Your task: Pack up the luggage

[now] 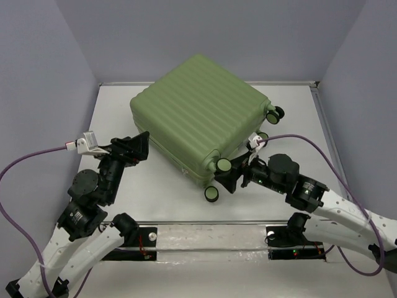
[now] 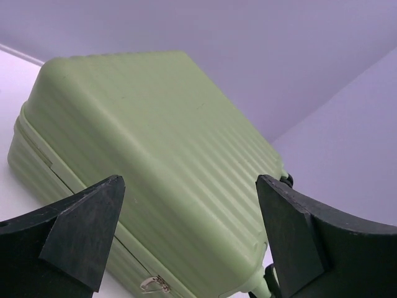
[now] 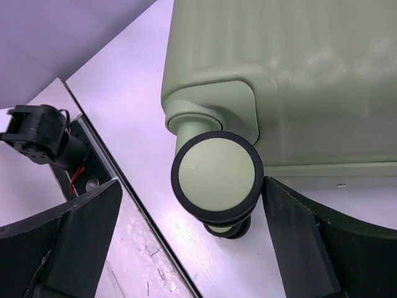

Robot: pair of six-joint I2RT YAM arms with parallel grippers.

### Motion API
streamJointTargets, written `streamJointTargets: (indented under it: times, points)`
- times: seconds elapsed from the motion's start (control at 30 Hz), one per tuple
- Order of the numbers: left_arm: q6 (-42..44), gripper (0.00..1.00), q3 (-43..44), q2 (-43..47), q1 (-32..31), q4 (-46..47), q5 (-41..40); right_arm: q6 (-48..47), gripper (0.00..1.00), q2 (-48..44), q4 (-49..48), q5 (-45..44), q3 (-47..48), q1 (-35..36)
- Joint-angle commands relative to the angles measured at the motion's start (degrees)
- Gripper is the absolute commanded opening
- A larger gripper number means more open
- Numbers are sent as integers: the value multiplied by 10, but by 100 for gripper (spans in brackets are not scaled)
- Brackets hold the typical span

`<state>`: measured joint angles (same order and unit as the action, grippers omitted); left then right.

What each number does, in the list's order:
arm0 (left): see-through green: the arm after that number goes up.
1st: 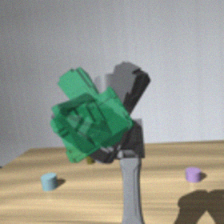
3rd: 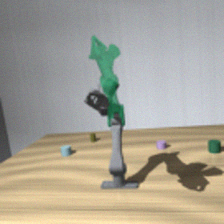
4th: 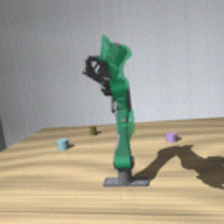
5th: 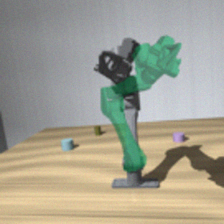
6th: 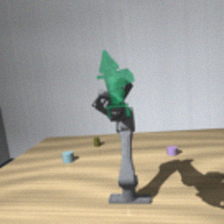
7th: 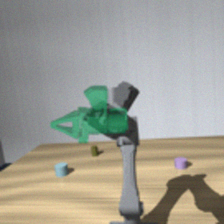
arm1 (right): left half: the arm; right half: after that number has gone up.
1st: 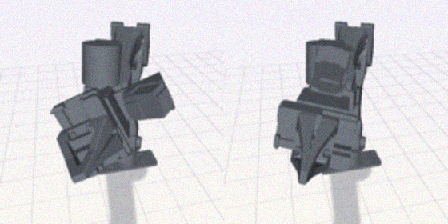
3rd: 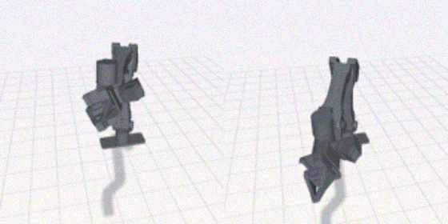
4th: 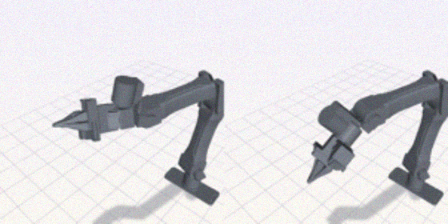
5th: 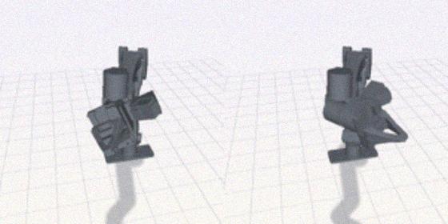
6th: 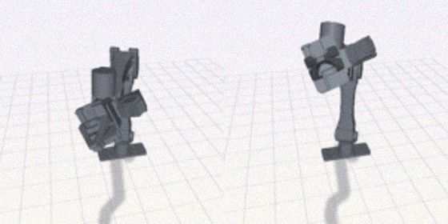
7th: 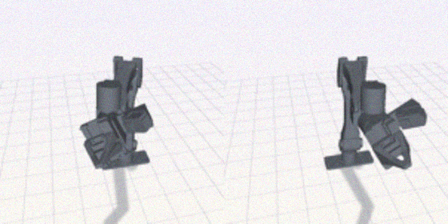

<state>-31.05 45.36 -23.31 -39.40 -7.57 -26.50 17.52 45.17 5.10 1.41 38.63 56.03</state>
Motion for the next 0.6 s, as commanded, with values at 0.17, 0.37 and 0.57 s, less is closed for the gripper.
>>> streamJointTargets:
  times: [0.17, 0.37, 0.57]
  points:
    - [77, 99, 104, 32, -1, 25, 44, -81, 100, -92, 170, -65, 186, 8]
    - [98, 99, 133, 37, -1, 34, 43, -115, 100, -174, 172, -153, 241, 8]
    - [112, 99, 116, 38, -2, 56, 44, -130, 100, -230, 154, -228, 227, 8]
